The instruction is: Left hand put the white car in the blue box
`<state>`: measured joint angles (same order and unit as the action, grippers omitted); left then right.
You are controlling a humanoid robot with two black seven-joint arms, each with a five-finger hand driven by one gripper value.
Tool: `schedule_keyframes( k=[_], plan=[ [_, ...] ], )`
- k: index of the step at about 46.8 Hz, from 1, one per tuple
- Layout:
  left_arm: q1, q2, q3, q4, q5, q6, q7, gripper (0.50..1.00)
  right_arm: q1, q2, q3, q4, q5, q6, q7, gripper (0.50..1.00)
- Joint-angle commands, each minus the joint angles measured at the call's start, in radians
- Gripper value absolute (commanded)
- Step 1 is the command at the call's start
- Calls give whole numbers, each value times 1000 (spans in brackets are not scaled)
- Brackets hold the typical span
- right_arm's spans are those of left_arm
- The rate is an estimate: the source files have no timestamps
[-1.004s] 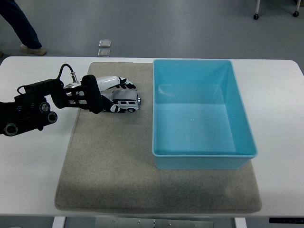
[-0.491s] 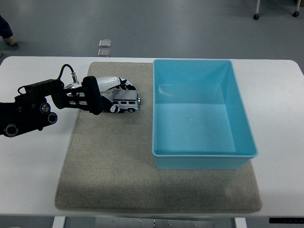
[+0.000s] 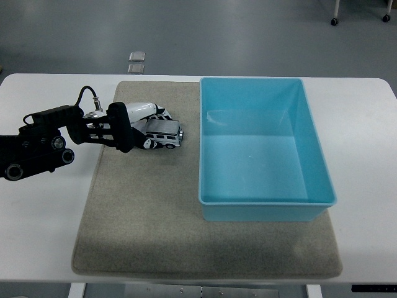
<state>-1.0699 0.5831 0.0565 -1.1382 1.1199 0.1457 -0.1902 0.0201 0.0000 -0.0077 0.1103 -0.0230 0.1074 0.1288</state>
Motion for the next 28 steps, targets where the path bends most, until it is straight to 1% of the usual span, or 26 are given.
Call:
schedule_keyframes(
  k=[1, 20, 28],
  plan=[
    [-1, 0, -1, -2, 0, 0, 0, 500, 0, 0, 0, 0, 0, 0, 0, 936],
    [-15, 9, -17, -15, -2, 2, 6, 500, 1, 0, 0, 0, 0, 0, 0, 936],
    [-28, 47, -41, -15, -2, 0, 6, 500, 0, 0, 0, 0, 0, 0, 0, 936]
  ],
)
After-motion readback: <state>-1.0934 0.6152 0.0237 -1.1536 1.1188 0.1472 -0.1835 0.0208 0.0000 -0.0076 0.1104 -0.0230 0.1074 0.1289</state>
